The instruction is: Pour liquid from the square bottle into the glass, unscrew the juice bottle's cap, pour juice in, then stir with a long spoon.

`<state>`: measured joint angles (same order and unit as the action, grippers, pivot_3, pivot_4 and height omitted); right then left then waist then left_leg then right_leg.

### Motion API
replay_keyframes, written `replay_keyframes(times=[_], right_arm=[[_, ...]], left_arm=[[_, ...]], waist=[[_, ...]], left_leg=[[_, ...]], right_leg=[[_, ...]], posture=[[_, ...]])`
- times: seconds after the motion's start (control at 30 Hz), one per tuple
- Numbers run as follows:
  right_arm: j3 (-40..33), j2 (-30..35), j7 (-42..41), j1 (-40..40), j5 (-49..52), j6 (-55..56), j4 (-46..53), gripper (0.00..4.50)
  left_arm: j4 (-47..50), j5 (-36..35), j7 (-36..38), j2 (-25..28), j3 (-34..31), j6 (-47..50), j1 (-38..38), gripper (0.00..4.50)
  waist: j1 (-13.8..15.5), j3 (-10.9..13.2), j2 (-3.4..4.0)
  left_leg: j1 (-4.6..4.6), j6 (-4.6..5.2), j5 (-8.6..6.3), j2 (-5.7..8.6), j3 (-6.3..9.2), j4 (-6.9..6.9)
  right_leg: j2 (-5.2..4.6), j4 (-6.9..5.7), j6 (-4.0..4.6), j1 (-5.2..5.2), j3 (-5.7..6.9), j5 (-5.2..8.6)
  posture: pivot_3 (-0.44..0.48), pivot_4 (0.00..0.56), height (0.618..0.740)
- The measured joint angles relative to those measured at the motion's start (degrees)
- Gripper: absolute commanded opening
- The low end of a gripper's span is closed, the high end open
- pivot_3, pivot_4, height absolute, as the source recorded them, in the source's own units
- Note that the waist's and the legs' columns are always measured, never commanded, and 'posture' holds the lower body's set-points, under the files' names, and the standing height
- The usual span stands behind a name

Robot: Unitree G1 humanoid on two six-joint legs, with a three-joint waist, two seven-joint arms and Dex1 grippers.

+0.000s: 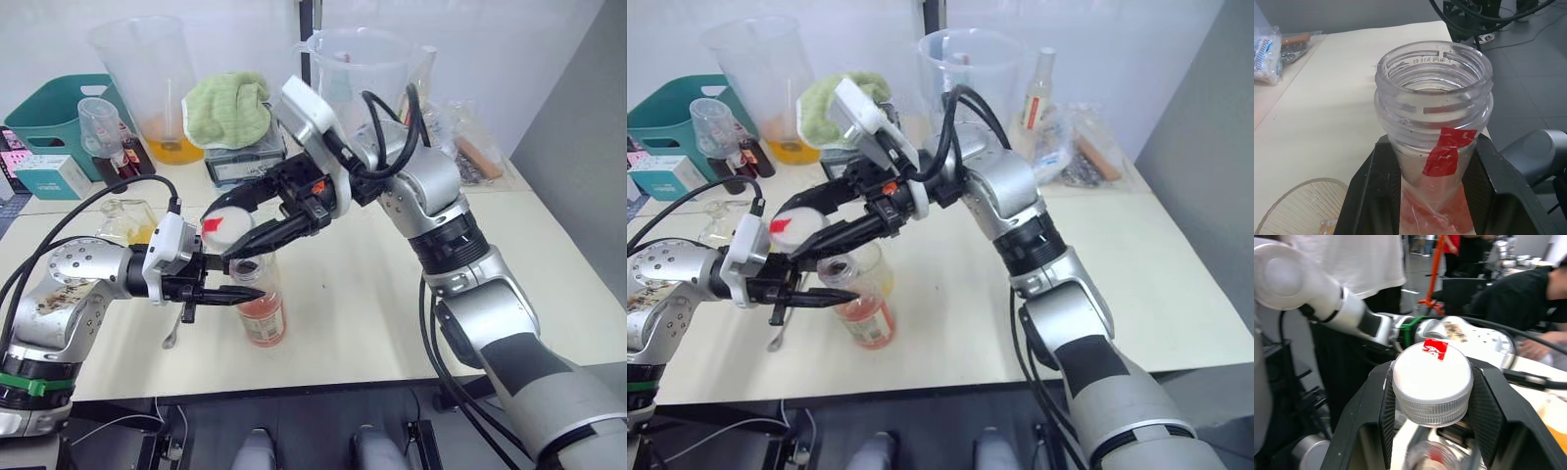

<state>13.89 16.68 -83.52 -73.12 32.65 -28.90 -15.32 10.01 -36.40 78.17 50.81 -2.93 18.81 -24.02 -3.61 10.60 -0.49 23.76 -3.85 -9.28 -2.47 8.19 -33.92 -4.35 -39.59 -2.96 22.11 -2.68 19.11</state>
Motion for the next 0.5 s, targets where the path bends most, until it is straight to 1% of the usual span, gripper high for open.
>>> replay_keyframes(times=[0.1,0.2,0.27,0.3,0.33,0.47,0.5], right_arm=[[-3.7,4.7,4.9,4.7,0.0,-3.0,4.0,1.72],[-7.0,10.6,11.3,12.3,-0.7,-6.3,10.9,1.72],[-8.4,13.1,15.0,16.7,-1.5,-7.8,14.2,1.72],[-9.6,14.3,17.8,19.6,-2.3,-8.7,16.8,1.72],[-11.9,16.0,23.4,25.7,-3.7,-10.5,20.9,1.72],[-15.2,16.0,37.2,39.7,-9.1,-12.7,25.3,1.72],[-15.4,15.6,39.0,41.4,-9.8,-12.8,25.7,1.72]], left_arm=[[-0.1,0.1,0.0,-0.2,0.0,0.0,-0.1,1.27],[-0.4,0.2,0.0,-0.5,0.0,0.1,-0.2,1.27],[-0.5,0.2,0.1,-0.7,0.0,0.2,-0.2,1.27],[-0.5,0.2,0.0,-0.8,0.0,0.2,-0.4,1.27],[-0.5,0.2,0.0,-0.9,-0.1,0.2,-0.1,1.27],[-0.5,0.2,-0.2,-1.0,-0.5,0.2,0.1,1.27],[-0.4,0.2,-0.2,-1.0,-0.6,0.3,0.2,1.27]], waist=[[0.0,0.0,-0.01],[0.0,0.0,0.00],[0.0,0.0,0.00],[0.1,0.0,-0.02],[0.4,-0.1,-0.05],[0.5,-0.1,-0.04],[0.3,-0.1,-0.04]], left_leg=[[0.01,0.00,0.00,0.00,-0.02,0.02],[0.01,0.01,-0.01,0.00,-0.07,0.04],[0.01,0.01,-0.01,0.00,-0.11,0.03],[0.00,0.02,-0.01,-0.01,-0.12,0.03],[0.01,0.02,-0.01,-0.01,-0.13,0.01],[-0.01,0.03,-0.01,-0.01,-0.46,0.02],[-0.05,0.03,-0.01,-0.01,-0.49,0.03]], right_leg=[[0.00,0.06,0.00,0.01,-0.02,0.00],[-0.01,0.08,0.00,0.02,-0.04,0.00],[-0.01,0.10,0.00,0.02,-0.06,0.00],[-0.01,0.09,0.00,-0.01,-0.07,0.00],[-0.02,0.12,0.00,-0.06,-0.06,0.00],[-0.02,0.15,0.03,0.03,-0.33,-0.01],[-0.02,0.13,0.03,0.03,-0.39,-0.01]], posture=[[0.000,0.150,0.740],[0.000,0.150,0.740],[0.000,0.150,0.740],[0.000,0.150,0.740],[0.000,0.150,0.740],[0.000,0.150,0.740],[0.000,0.150,0.740]])
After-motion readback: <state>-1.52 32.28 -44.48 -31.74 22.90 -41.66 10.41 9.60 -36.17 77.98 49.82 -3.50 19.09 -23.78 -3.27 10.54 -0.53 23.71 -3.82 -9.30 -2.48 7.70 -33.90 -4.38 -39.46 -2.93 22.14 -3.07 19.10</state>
